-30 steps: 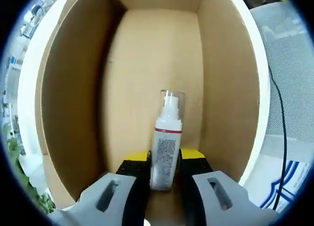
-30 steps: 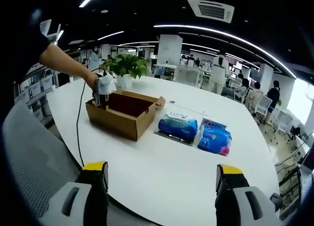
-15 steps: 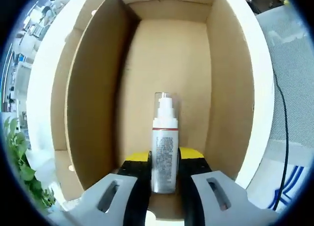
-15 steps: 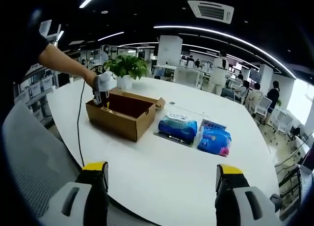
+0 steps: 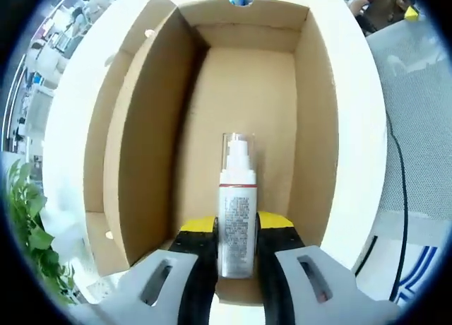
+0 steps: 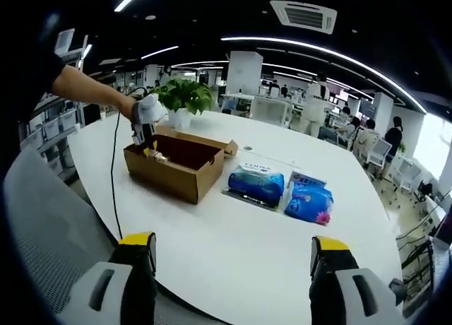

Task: Operate the shoe box by opening the lid, removing the specified soft item, and placing it in the target area until the item is outside and the box remains undamaged.

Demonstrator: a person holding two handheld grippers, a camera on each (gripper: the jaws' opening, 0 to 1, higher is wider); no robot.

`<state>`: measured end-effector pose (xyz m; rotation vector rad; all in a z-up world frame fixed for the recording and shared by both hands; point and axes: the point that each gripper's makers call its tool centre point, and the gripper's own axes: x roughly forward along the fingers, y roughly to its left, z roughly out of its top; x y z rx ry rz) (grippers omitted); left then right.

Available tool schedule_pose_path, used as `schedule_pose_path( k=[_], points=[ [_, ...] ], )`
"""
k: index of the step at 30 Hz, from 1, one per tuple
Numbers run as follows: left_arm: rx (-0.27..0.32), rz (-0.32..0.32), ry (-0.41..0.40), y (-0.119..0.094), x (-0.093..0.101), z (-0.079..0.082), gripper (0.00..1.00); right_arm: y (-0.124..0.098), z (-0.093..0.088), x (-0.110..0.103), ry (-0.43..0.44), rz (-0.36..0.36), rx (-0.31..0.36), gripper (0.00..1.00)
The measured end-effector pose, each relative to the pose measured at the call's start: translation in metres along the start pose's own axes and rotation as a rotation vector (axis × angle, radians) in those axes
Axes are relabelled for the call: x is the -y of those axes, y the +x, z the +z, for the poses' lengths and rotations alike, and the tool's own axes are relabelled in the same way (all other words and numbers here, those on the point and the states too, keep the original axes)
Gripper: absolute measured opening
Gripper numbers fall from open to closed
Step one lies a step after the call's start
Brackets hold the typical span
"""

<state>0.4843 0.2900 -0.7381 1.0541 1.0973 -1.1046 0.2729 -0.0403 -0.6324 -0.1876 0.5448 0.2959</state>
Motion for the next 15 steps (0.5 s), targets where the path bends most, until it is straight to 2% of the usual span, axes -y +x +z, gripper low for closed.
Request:
schedule_pose_path(
  k=[15],
  points=[
    [0.044,0.005,-0.012,-0.016,0.001,0.012,0.17,0.0,0.002,-0.001,0.004,0.007,0.009,0.9]
  ],
)
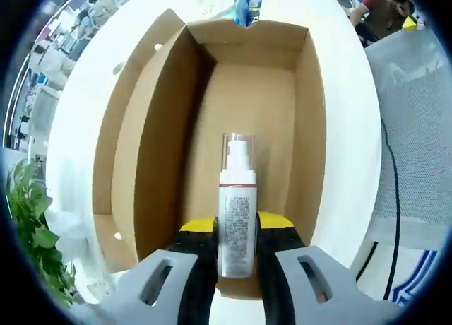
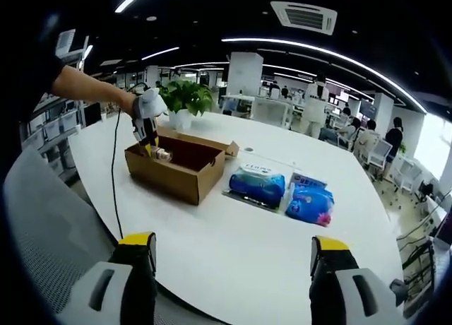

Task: Operate the shoe box by opening the lid, removing the specified soft item, and placing it in the target area until the item is outside and the box remains undamaged.

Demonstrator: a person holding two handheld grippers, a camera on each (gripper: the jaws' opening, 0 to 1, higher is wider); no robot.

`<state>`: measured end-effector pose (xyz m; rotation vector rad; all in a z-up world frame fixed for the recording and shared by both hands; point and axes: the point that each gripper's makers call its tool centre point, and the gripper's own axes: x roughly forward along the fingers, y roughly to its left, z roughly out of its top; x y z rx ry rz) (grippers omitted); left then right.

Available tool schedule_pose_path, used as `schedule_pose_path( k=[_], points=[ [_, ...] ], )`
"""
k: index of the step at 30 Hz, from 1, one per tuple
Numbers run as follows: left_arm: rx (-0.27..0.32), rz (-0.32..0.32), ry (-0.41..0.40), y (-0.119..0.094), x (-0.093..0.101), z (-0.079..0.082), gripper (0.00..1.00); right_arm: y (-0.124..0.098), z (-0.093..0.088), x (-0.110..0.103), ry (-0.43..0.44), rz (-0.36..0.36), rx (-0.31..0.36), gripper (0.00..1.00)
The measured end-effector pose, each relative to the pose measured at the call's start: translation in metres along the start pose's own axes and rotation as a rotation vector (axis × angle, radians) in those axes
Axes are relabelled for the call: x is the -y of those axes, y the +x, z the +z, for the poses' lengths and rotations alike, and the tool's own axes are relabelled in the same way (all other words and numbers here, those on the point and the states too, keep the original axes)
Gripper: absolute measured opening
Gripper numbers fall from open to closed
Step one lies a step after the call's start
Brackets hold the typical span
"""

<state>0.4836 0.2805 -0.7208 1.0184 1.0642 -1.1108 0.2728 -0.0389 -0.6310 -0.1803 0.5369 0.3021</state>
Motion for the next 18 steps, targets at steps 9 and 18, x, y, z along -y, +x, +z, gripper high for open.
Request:
schedule_pose_path(
  k=[9,18],
  points=[
    [0.055,0.001,-0.015,-0.017,0.003,0.016,0.17,0.0,0.001,-0.002,0.0,0.012,0.003,0.9],
    [0.1,-0.008,-0.016,-0.036,0.012,0.029,0.17,-0.001,0.007,-0.008,-0.032,0.038,0.018,0.9]
  ],
)
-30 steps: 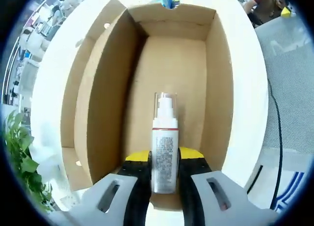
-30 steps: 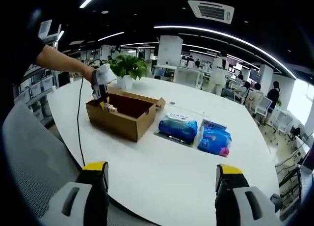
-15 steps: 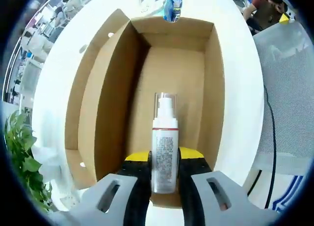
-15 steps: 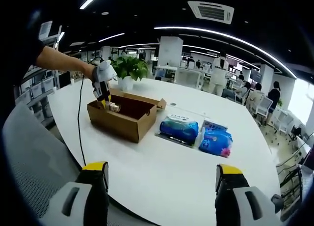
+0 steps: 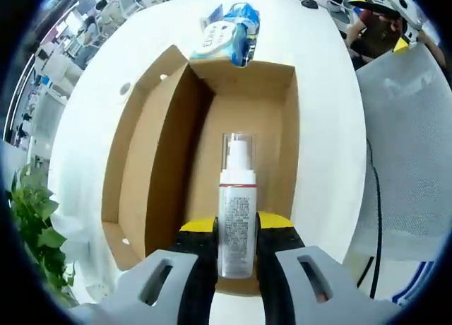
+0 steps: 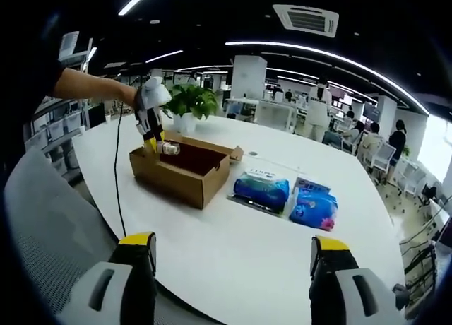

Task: Operate the shoe box by opening the lid, removing the specified soft item, and placing it in the target area until the item is outside and the box remains undamaged.

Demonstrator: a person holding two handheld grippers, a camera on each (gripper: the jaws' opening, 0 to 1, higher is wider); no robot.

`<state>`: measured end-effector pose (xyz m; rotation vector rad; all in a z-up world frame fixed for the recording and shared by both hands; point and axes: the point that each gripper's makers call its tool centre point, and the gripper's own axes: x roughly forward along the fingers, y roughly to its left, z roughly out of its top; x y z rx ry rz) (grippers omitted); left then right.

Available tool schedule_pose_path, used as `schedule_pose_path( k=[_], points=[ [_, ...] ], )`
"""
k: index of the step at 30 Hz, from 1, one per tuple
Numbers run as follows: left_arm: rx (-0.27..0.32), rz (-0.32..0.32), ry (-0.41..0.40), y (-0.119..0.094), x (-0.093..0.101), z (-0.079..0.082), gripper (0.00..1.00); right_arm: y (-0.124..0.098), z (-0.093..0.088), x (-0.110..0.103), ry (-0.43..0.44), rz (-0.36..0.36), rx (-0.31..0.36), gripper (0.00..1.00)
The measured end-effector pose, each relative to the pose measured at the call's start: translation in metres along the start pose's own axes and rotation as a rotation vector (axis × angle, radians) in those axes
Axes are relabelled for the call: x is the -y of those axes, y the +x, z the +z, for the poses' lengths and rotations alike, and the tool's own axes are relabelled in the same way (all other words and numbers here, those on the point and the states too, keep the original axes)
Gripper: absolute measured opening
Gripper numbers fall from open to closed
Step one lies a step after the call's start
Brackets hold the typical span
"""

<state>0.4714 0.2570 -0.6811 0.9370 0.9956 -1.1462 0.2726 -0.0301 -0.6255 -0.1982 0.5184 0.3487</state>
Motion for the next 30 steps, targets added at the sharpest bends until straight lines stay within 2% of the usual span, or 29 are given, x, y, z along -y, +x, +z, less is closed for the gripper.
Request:
schedule_pose_path(
  k=[2,5,12,14,20,24,27,30],
  points=[
    [0.01,-0.003,0.005,-0.006,0.003,0.005,0.17,0.0,0.002,-0.003,-0.027,0.012,-0.006,0.89],
    [0.028,-0.012,0.014,-0.014,0.008,0.012,0.17,-0.001,0.007,-0.005,-0.068,0.025,-0.021,0.83],
    [0.066,-0.031,0.047,-0.027,0.02,0.029,0.17,-0.003,0.03,-0.006,-0.106,0.063,-0.003,0.83],
    [0.098,-0.026,0.076,-0.031,0.023,0.039,0.17,-0.003,0.037,-0.005,-0.133,0.056,-0.002,0.83],
    [0.145,-0.04,0.098,-0.041,0.036,0.059,0.17,-0.004,0.057,-0.009,-0.142,0.086,0.043,0.81],
    [0.173,-0.067,0.121,-0.047,0.049,0.072,0.17,-0.003,0.072,-0.019,-0.129,0.135,0.076,0.79],
    [0.189,-0.077,0.138,-0.05,0.058,0.08,0.17,-0.004,0.081,-0.025,-0.156,0.159,0.093,0.72],
    [0.196,-0.101,0.142,-0.052,0.068,0.085,0.17,-0.003,0.089,-0.03,-0.155,0.183,0.106,0.73]
  ],
)
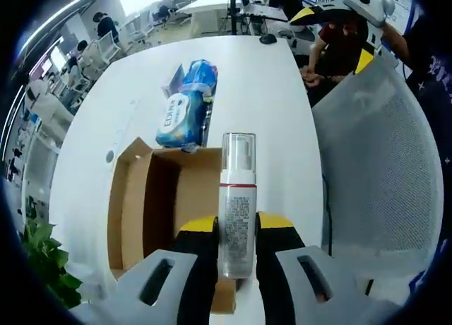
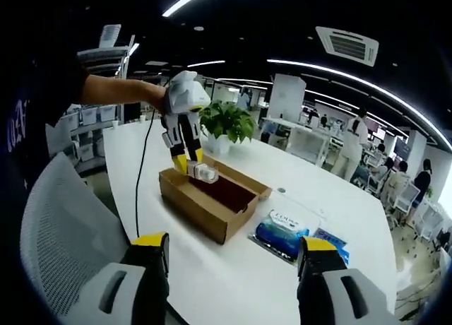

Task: Operate the shoe box by opening the lid, removing the specified soft item, and placing it in the target area until the item is outside and the box remains undamaged.

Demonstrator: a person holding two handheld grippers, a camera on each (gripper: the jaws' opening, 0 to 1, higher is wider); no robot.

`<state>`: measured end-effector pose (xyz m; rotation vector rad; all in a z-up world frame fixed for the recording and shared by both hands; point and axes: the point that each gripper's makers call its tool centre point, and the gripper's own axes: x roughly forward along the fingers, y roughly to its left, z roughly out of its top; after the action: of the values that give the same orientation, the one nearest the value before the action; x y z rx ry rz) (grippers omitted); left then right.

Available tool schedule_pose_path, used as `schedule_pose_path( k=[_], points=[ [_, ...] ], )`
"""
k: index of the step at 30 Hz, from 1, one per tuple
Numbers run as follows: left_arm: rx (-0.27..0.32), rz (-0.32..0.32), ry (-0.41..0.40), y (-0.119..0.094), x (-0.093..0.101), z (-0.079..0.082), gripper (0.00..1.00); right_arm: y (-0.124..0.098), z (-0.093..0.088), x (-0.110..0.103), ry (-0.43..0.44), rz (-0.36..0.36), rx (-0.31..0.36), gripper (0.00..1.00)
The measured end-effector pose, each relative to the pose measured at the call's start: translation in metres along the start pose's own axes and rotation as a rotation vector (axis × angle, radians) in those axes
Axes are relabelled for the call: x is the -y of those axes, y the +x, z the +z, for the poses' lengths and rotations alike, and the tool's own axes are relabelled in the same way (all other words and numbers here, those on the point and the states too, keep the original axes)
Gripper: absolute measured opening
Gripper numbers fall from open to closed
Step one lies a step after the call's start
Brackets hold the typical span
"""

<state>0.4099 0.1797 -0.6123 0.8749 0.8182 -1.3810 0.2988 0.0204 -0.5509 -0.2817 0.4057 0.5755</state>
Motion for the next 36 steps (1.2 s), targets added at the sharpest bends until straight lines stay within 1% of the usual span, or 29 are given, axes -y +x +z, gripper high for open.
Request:
schedule_pose_path(
  k=[2,3,9,12,14,15,19,21,22,24,26,32,34,36],
  points=[
    [-0.001,-0.002,0.012,0.001,0.004,0.003,0.17,0.001,0.005,-0.002,-0.004,0.017,0.011,0.73],
    [-0.001,-0.013,0.01,0.001,0.008,0.004,0.17,0.002,0.007,-0.003,-0.005,0.027,0.016,0.73],
    [0.022,-0.045,0.016,0.002,0.022,0.013,0.17,0.005,0.02,-0.007,-0.004,0.071,0.045,0.69],
    [0.03,-0.058,0.023,0.004,0.029,0.017,0.17,0.007,0.024,-0.008,-0.041,0.09,0.049,0.67],
    [0.034,-0.062,0.028,0.006,0.032,0.02,0.17,0.007,0.026,-0.008,-0.046,0.095,0.054,0.66],
    [0.035,-0.071,0.03,0.007,0.035,0.021,0.17,0.008,0.029,-0.01,-0.051,0.114,0.062,0.65],
    [0.053,-0.091,0.038,0.01,0.046,0.026,0.17,0.009,0.033,-0.015,-0.068,0.155,0.077,0.62],
    [0.059,-0.109,0.037,0.011,0.051,0.028,0.17,0.01,0.036,-0.019,-0.09,0.181,0.091,0.6],
    [0.055,-0.118,0.039,0.012,0.054,0.027,0.17,0.01,0.037,-0.023,-0.119,0.214,0.102,0.59],
    [0.044,-0.117,0.051,0.015,0.056,0.026,0.17,0.012,0.036,-0.026,-0.113,0.231,0.107,0.56],
    [0.044,-0.126,0.055,0.014,0.06,0.026,0.17,0.013,0.033,-0.035,-0.12,0.287,0.105,0.52],
    [0.073,-0.15,0.076,0.011,0.071,0.033,0.17,0.021,0.028,-0.044,-0.151,0.326,0.093,0.46],
    [0.082,-0.159,0.08,0.011,0.074,0.036,0.18,0.022,0.028,-0.047,-0.15,0.344,0.092,0.4],
    [0.076,-0.16,0.081,0.011,0.074,0.036,0.18,0.023,0.028,-0.049,-0.149,0.358,0.093,0.35]
  ],
)
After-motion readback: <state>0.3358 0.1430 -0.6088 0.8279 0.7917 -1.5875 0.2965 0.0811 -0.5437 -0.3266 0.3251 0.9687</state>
